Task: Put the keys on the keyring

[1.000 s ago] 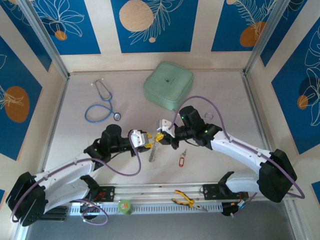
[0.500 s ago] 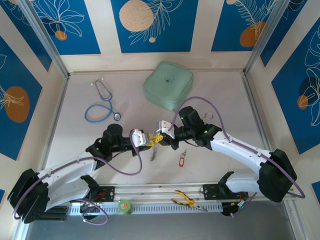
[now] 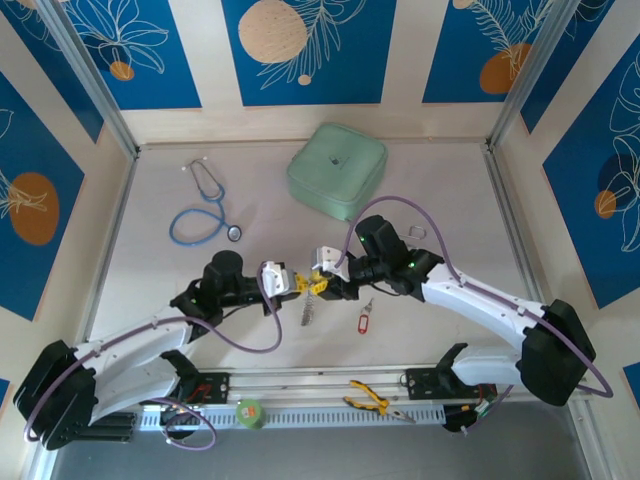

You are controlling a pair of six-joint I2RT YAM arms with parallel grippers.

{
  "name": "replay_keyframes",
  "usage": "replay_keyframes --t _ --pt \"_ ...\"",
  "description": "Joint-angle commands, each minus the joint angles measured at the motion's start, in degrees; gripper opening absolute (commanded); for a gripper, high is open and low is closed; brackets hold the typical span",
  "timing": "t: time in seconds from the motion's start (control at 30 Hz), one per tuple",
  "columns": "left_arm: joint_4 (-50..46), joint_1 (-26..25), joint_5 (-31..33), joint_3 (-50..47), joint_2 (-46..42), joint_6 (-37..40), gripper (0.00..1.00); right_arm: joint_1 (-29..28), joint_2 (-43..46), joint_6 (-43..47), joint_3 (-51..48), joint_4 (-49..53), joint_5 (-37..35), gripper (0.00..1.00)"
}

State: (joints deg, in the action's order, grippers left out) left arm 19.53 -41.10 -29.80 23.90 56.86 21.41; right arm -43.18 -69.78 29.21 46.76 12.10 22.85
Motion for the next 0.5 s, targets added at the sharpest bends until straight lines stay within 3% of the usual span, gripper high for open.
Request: replay_keyframes --t 0.0,0.23,0.47 --pt "-0.59 0.06 0.61 1.05 -2.69 1.67 0.00 -0.15 3.46 1.66 2.96 9.37 -4.13 0.35" --pt "-14.95 -1.67 6.25 6.75 -3.15 7.68 0.00 -1.88 6.85 2.76 5.31 15.69 -11.95 0.34" --pt "-22.34 -2.54 6.21 11.25 -1.95 8.40 0.00 -4.10 6.34 6.38 3.30 6.73 -14.98 0.25"
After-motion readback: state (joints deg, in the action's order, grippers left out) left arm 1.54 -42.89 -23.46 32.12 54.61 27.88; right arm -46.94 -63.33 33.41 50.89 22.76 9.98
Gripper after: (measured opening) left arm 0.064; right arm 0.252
